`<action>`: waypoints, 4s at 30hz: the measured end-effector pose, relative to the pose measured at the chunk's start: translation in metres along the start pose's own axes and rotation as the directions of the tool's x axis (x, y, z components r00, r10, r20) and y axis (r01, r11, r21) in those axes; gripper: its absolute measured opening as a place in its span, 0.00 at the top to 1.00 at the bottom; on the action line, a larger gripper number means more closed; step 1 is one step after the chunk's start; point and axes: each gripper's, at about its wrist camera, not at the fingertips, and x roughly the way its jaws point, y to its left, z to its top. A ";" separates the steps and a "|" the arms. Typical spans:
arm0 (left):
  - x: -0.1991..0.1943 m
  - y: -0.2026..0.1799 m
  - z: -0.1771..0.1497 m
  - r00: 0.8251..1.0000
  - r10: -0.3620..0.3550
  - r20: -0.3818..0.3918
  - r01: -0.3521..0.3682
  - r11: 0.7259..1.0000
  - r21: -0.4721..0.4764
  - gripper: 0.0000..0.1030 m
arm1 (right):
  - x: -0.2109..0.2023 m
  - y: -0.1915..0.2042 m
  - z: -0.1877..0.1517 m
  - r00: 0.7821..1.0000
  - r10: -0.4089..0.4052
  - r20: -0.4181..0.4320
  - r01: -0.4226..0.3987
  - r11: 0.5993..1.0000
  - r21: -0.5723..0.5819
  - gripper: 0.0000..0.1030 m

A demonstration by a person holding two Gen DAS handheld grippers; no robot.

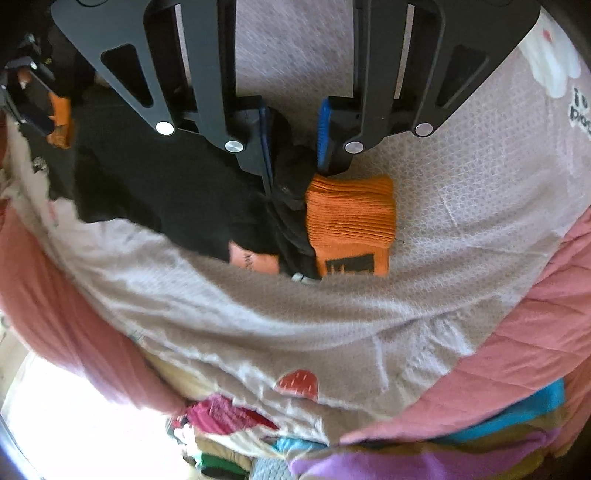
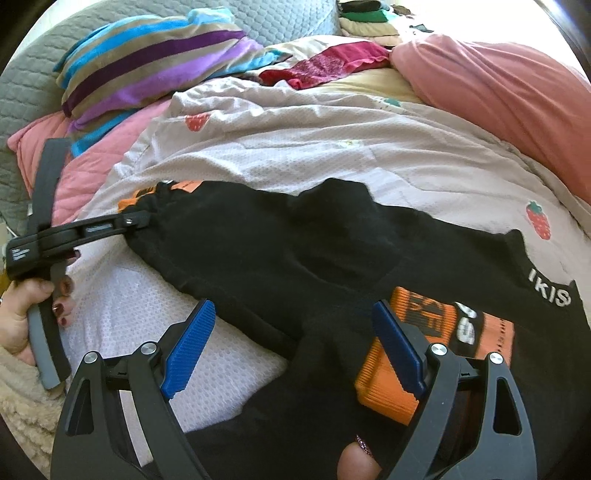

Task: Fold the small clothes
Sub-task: 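Grasp the orange cuff with the left tool and lift the sleeve, then carry the sleeve across the shirt body and open the left tool, then grasp the folded orange cuff with the right tool and straighten it, then move both open tools toward the shirt hem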

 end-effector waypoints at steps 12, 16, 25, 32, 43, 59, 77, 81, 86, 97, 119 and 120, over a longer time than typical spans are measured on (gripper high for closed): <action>-0.078 -0.056 0.001 0.982 -0.132 0.132 0.123 0.990 0.071 0.89 | -0.047 -0.049 -0.020 0.998 -0.035 0.055 0.029 0.993 0.113 0.17; -0.103 -0.087 -0.006 0.972 -0.177 0.154 0.159 0.980 0.122 0.89 | -0.075 -0.081 -0.035 0.994 -0.067 0.083 0.052 0.983 0.179 0.17; -0.131 -0.161 -0.026 0.948 -0.282 0.147 0.240 0.938 0.250 0.89 | -0.114 -0.134 -0.062 0.985 -0.133 0.111 0.097 0.953 0.286 0.17; -0.125 -0.214 -0.050 0.940 -0.331 0.079 0.288 0.898 0.332 0.89 | -0.141 -0.170 -0.085 0.975 -0.181 0.127 0.124 0.924 0.361 0.17; -0.092 -0.288 -0.103 0.940 -0.336 -0.058 0.325 0.831 0.451 0.89 | -0.164 -0.217 -0.121 0.962 -0.252 0.103 0.178 0.869 0.461 0.17; -0.083 -0.316 -0.165 0.908 -0.366 -0.204 0.413 0.703 0.579 0.37 | -0.169 -0.250 -0.146 0.965 -0.254 0.071 0.174 0.815 0.553 0.17; -0.083 -0.233 -0.099 0.975 -0.222 -0.019 0.210 0.887 0.410 0.32 | -0.107 -0.189 -0.147 0.993 -0.114 -0.025 0.115 0.911 0.396 0.87; -0.087 -0.232 -0.094 0.975 -0.222 0.000 0.202 0.888 0.413 0.32 | -0.119 -0.180 -0.130 0.990 -0.136 0.022 0.122 0.938 0.324 0.87; -0.088 -0.238 -0.090 0.975 -0.224 0.006 0.201 0.886 0.418 0.32 | -0.149 -0.184 -0.092 0.974 -0.187 0.130 0.153 0.960 0.236 0.87; -0.064 -0.269 -0.090 0.984 -0.176 -0.013 0.159 0.850 0.502 0.32 | -0.138 -0.219 -0.070 0.941 -0.330 0.080 0.312 0.933 0.177 0.87; 0.017 -0.281 -0.106 0.987 -0.053 -0.151 0.130 0.819 0.558 0.35 | -0.103 -0.188 -0.101 0.980 -0.198 0.003 0.194 0.964 0.182 0.67; 0.018 -0.279 -0.107 0.987 -0.057 -0.151 0.133 0.820 0.557 0.35 | -0.096 -0.185 -0.101 0.979 -0.202 -0.026 0.203 0.965 0.168 0.67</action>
